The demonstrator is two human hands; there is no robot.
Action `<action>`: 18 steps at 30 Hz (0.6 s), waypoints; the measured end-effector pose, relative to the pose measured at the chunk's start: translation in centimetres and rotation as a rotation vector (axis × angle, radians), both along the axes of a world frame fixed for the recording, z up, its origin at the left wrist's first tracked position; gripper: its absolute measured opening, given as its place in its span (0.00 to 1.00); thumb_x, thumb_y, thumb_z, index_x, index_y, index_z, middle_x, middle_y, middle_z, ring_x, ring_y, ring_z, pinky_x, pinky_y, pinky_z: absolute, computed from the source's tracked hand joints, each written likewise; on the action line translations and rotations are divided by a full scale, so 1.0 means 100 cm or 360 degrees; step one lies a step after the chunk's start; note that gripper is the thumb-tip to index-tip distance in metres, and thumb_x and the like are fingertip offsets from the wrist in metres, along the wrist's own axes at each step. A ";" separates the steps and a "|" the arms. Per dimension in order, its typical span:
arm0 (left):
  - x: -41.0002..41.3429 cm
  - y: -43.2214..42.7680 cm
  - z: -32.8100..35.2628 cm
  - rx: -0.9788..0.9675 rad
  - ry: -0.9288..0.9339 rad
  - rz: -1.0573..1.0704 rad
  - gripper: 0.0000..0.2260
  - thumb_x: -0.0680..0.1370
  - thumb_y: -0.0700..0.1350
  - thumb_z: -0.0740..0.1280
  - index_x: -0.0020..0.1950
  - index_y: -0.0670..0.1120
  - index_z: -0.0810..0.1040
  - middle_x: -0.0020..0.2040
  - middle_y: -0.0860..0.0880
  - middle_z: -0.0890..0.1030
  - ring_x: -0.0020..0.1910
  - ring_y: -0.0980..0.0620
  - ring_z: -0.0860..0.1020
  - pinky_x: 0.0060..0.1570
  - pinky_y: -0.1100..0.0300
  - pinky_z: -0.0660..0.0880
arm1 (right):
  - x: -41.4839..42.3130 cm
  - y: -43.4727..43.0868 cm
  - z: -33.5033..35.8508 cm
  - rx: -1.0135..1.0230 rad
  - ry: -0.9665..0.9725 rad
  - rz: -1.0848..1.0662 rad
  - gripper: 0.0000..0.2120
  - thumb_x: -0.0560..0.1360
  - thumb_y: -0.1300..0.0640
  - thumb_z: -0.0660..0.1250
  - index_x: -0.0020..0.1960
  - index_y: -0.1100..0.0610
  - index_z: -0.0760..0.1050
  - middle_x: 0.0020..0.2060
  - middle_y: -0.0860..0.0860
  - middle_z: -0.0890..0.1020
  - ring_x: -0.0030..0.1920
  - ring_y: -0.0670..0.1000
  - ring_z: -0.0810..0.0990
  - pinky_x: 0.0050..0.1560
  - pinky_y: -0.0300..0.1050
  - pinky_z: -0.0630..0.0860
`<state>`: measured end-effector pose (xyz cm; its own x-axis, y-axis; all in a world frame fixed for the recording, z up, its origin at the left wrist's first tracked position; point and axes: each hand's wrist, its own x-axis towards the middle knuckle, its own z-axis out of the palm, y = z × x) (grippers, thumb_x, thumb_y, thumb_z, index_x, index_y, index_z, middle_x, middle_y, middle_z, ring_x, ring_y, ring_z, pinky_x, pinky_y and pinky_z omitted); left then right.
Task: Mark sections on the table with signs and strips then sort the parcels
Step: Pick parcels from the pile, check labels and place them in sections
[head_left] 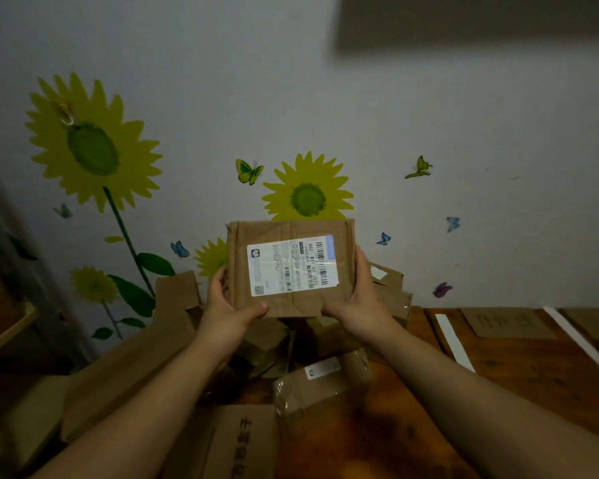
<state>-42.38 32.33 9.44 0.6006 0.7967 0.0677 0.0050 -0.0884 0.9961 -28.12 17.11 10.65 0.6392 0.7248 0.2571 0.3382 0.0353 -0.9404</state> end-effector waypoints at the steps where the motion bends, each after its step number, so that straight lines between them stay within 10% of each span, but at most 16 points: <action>1: -0.002 -0.008 0.003 0.0041 0.0005 -0.0040 0.41 0.70 0.35 0.74 0.75 0.52 0.56 0.60 0.54 0.73 0.60 0.51 0.74 0.63 0.50 0.71 | -0.003 -0.009 0.004 0.0009 -0.0013 -0.0001 0.49 0.59 0.52 0.78 0.69 0.32 0.51 0.55 0.33 0.75 0.58 0.39 0.76 0.60 0.51 0.77; 5: -0.001 -0.042 0.010 0.0173 -0.0033 -0.0219 0.32 0.71 0.32 0.72 0.70 0.50 0.64 0.54 0.57 0.78 0.56 0.55 0.77 0.59 0.55 0.72 | -0.005 -0.048 0.019 -0.0041 -0.0124 -0.0031 0.49 0.66 0.71 0.73 0.71 0.39 0.49 0.56 0.40 0.74 0.55 0.36 0.76 0.48 0.32 0.77; 13: 0.045 -0.112 -0.008 0.0216 0.0081 -0.0591 0.28 0.71 0.33 0.72 0.61 0.58 0.67 0.60 0.50 0.78 0.59 0.50 0.77 0.62 0.46 0.73 | 0.013 -0.149 -0.005 -0.0140 -0.0045 -0.0327 0.48 0.67 0.70 0.72 0.70 0.34 0.51 0.54 0.38 0.75 0.55 0.42 0.77 0.51 0.50 0.81; 18: 0.096 -0.184 -0.012 0.0183 0.0222 -0.0845 0.29 0.74 0.36 0.70 0.68 0.57 0.63 0.60 0.53 0.76 0.60 0.52 0.75 0.64 0.50 0.72 | 0.041 -0.234 -0.017 -0.0116 0.0023 -0.0500 0.44 0.67 0.69 0.73 0.64 0.32 0.55 0.54 0.39 0.77 0.55 0.42 0.78 0.48 0.43 0.81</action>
<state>-32.79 13.91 8.19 0.9267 0.3748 0.0275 0.0612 -0.2226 0.9730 -24.00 -6.27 8.95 0.8376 0.5079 0.2011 0.3088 -0.1364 -0.9413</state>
